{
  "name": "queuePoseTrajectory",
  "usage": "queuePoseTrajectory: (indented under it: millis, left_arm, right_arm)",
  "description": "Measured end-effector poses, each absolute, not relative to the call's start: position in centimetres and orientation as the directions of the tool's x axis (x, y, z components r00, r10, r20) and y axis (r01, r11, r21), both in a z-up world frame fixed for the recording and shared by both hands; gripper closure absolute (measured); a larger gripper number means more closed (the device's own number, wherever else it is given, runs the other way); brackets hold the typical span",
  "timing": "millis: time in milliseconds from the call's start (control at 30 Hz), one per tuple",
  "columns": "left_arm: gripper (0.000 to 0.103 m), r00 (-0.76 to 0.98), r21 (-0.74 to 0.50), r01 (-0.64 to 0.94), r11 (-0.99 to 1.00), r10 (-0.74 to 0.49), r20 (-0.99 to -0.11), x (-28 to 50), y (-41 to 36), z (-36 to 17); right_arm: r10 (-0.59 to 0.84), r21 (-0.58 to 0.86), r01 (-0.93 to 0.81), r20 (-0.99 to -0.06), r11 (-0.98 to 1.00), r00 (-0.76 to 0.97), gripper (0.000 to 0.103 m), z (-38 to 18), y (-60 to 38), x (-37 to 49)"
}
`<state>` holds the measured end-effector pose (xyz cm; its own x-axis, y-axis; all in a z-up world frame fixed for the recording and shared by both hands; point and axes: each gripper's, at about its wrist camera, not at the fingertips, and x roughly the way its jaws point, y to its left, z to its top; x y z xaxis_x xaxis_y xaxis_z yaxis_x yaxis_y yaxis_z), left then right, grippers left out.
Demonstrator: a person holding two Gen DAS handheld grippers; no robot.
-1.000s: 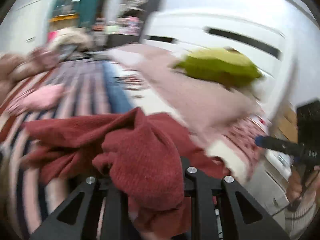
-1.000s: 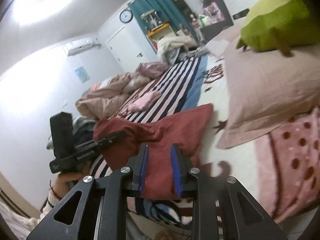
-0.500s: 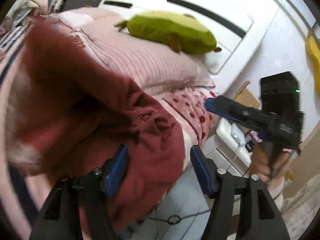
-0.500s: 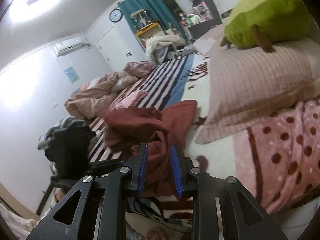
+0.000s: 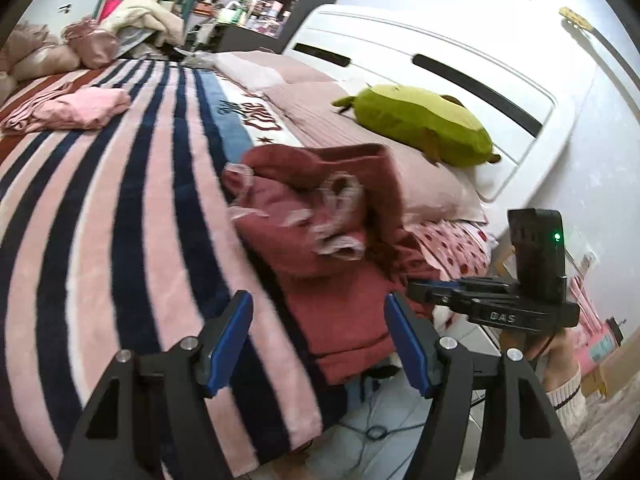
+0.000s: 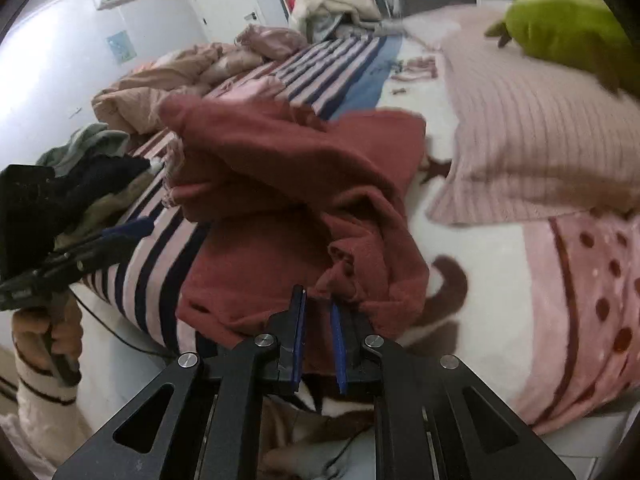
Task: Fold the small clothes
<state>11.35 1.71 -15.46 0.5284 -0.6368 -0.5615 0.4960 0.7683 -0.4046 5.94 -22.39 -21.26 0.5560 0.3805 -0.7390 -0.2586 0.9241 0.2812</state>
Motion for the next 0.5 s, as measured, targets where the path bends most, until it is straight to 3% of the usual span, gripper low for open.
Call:
queuePoseTrajectory:
  millis: [33, 100, 167, 300, 367, 500]
  left_arm:
    - [0.039, 0.543, -0.397, 0.483, 0.78, -0.623, -0.563, 11.5, 1.9, -15.4]
    - [0.039, 0.567, -0.39, 0.463, 0.796, -0.605, -0.56, 11.8, 2.1, -15.2]
    - [0.039, 0.587, -0.393, 0.449, 0.803, -0.596, -0.548, 12.1, 3.0, -14.9]
    - [0.039, 0.635, -0.37, 0.413, 0.832, -0.554, -0.538, 12.0, 5.0, -14.2]
    - [0.038, 0.648, -0.38, 0.401, 0.833, -0.552, -0.525, 11.7, 6.2, -13.9]
    - [0.037, 0.666, -0.383, 0.374, 0.845, -0.532, -0.522, 11.4, 7.4, -14.1]
  right_arm:
    - [0.393, 0.286, -0.272, -0.732, 0.919, 0.556, 0.095, -20.7, -22.3, 6.1]
    - [0.421, 0.282, -0.319, -0.701, 0.905, 0.575, 0.081, -18.8, -22.0, 6.4]
    - [0.447, 0.238, -0.396, -0.662, 0.887, 0.602, 0.037, -16.4, -21.1, 7.1]
    - [0.292, -0.058, -0.443, -0.676, 0.894, 0.677, 0.028, -13.7, -17.7, 9.5]
    - [0.304, -0.095, -0.53, -0.728, 0.843, 0.614, 0.014, -14.1, -15.5, 11.3]
    - [0.332, -0.121, -0.695, -0.812, 0.709, 0.48, 0.014, -16.9, -11.5, 11.7]
